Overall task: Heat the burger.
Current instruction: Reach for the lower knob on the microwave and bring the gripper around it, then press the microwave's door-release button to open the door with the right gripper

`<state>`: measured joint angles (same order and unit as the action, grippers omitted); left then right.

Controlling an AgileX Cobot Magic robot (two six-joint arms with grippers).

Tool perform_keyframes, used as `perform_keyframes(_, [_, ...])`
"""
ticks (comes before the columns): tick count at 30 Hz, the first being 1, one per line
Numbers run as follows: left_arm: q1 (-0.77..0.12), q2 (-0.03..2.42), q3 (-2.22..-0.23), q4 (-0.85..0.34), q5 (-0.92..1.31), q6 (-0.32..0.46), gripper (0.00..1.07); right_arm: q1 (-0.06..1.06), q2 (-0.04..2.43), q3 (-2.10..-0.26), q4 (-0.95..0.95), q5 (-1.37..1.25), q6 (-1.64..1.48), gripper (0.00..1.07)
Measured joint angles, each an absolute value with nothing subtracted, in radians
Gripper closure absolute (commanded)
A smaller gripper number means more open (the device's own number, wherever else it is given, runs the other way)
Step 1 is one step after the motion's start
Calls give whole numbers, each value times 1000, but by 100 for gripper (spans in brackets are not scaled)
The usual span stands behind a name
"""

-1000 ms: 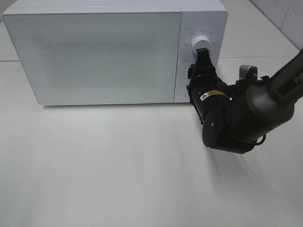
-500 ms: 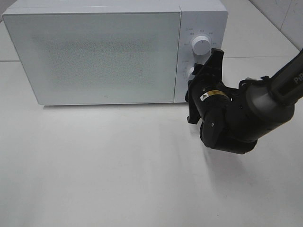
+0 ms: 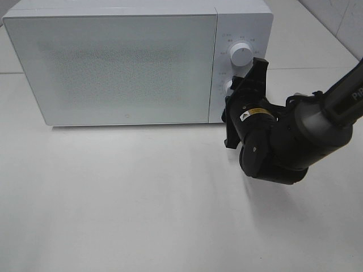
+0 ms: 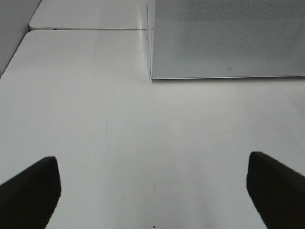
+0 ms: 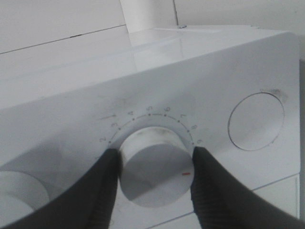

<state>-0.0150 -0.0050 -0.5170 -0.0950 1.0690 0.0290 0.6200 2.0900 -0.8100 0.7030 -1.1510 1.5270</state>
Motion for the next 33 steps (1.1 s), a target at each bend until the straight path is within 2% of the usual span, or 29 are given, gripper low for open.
perform_keyframes(2, [-15, -5, -517, -95, 1069, 29, 9, 620, 2090, -810, 704, -1151, 1523, 99])
perform_keyframes(6, [-15, -5, -517, -95, 1069, 29, 9, 620, 2090, -810, 710, -1156, 1517, 88])
perform_keyframes(8, [-15, -5, -517, -95, 1069, 29, 9, 620, 2090, -810, 713, -1156, 1513, 86])
perform_keyframes(9, [-15, -5, -517, -95, 1069, 29, 9, 620, 2090, -810, 719, -1156, 1496, 81])
perform_keyframes(10, [-15, -5, -517, -95, 1069, 29, 9, 620, 2090, -810, 719, -1156, 1496, 81])
perform_keyframes(12, [-15, -5, -517, -95, 1069, 29, 9, 621, 2090, -811, 734, -1156, 1460, 72])
perform_keyframes(15, [-15, -5, -517, -95, 1069, 29, 9, 622, 2090, -811, 741, -1156, 1433, 67])
perform_keyframes(20, [-15, -5, -517, -95, 1069, 29, 9, 632, 2090, -823, 793, -1155, 1343, 48])
perform_keyframes(21, [-15, -5, -517, -95, 1069, 29, 9, 632, 2090, -823, 793, -1155, 1343, 48])
perform_keyframes(22, [-15, -5, -517, -95, 1069, 29, 9, 633, 2087, -823, 812, -1156, 1306, 43])
perform_keyframes(23, [-15, -5, -517, -95, 1069, 29, 9, 633, 2087, -823, 812, -1156, 1306, 43])
perform_keyframes(25, [-15, -5, -517, -95, 1069, 29, 9, 634, 2078, -823, 834, -1156, 1247, 36])
perform_keyframes(33, [-15, -5, -517, -95, 1069, 29, 9, 632, 2026, -808, 828, -1087, 1090, 35])
